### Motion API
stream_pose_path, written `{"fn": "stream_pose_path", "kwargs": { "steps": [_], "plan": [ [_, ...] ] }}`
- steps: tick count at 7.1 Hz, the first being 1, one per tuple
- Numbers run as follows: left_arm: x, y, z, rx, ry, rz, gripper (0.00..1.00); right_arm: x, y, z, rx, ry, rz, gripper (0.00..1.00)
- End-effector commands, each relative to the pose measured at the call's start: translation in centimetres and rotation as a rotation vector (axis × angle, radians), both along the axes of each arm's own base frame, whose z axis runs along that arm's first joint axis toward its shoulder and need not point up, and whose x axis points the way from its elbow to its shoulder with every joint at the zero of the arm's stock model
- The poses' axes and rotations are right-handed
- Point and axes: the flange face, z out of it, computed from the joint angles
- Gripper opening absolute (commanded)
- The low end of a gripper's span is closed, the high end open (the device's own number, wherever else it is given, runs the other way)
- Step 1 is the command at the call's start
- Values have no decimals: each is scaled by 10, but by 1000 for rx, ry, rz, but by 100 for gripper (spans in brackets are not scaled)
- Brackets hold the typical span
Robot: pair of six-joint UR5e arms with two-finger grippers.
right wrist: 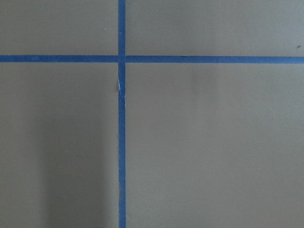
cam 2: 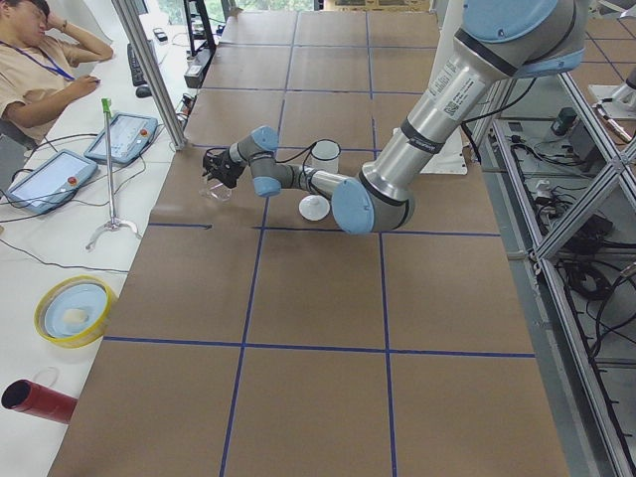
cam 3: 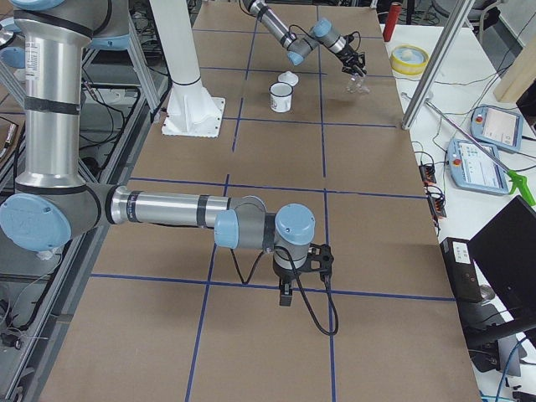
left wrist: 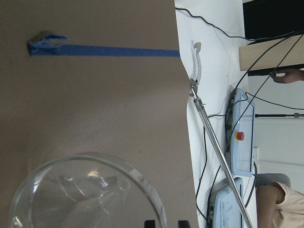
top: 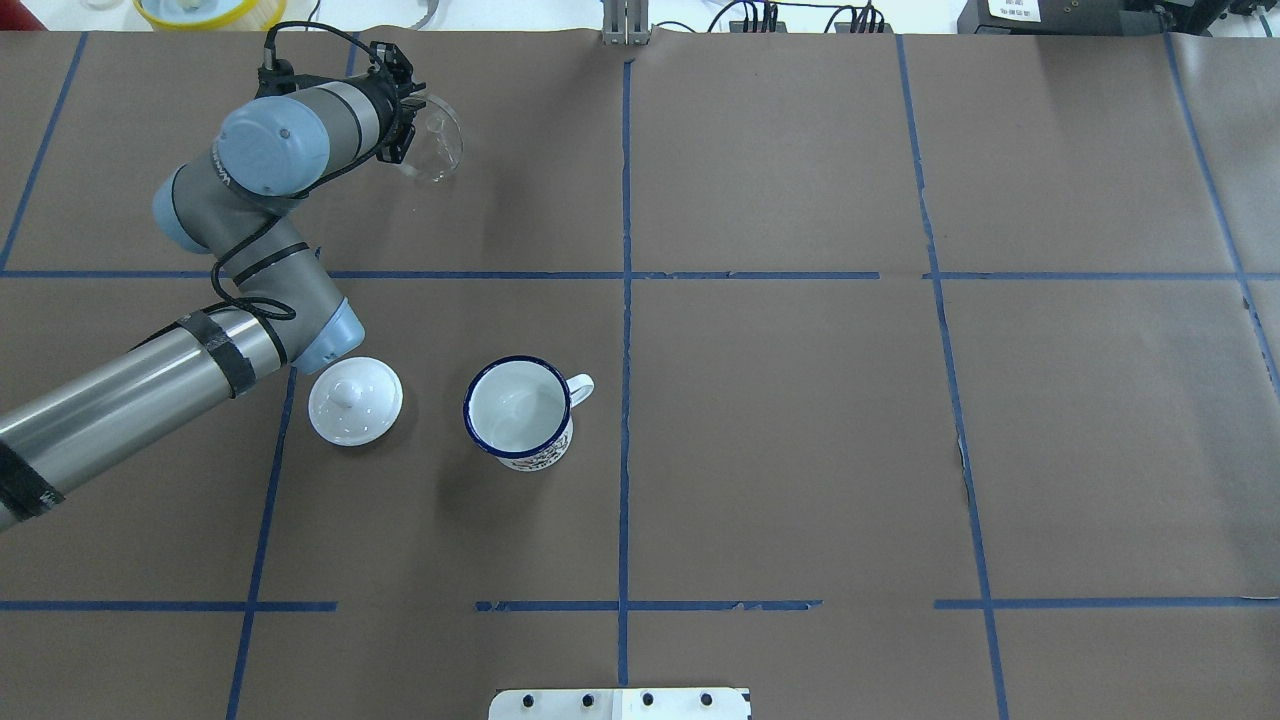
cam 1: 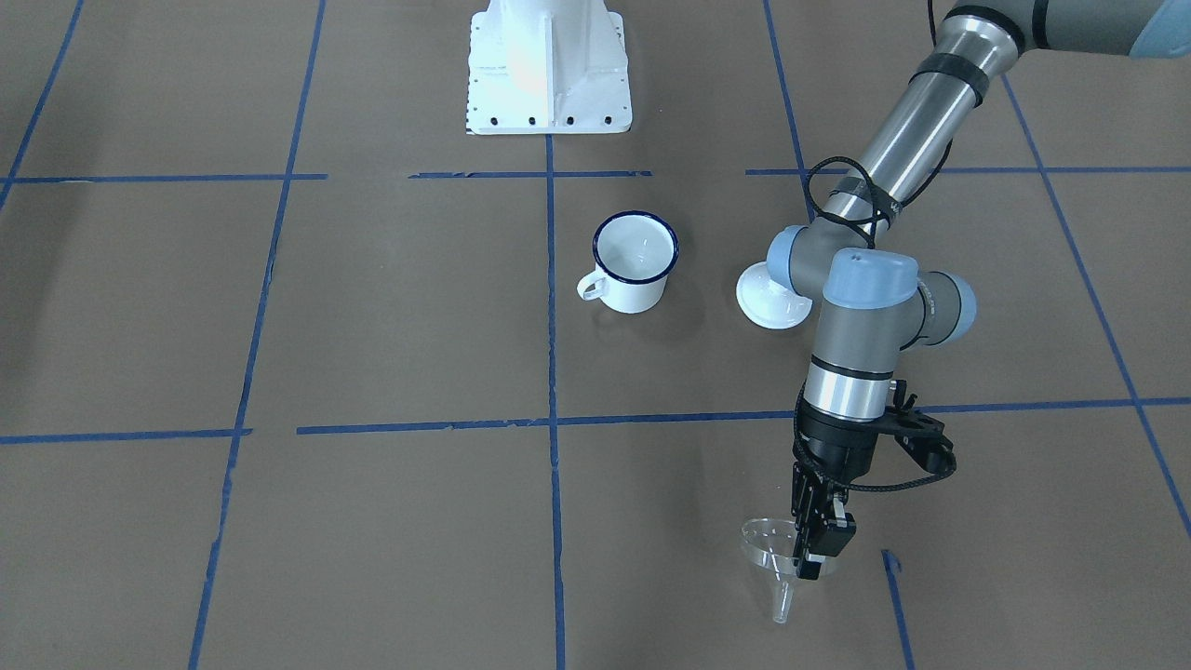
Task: Place funnel on cup
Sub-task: 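Grasp the glass funnel with the left gripper and lift it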
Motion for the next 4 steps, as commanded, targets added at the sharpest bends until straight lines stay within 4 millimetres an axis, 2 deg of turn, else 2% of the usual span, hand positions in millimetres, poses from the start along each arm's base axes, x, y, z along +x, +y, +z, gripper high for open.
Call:
{"fn": "stream_pose_path", "kwargs": {
  "steps": [1,2,3,4],
  "plan": [
    [0,-1,0,4,-7,0,0,0,0,0,0,0,0,100],
    [0,0,-3,12,-7,2,0,0,0,0,0,0,0,100],
    [-19,-3,-32,53,27,-12,0,0,0,0,0,0,0,100],
    [-39,3,-77,124,63,-17,0,0,0,0,0,0,0,100]
  ]
}}
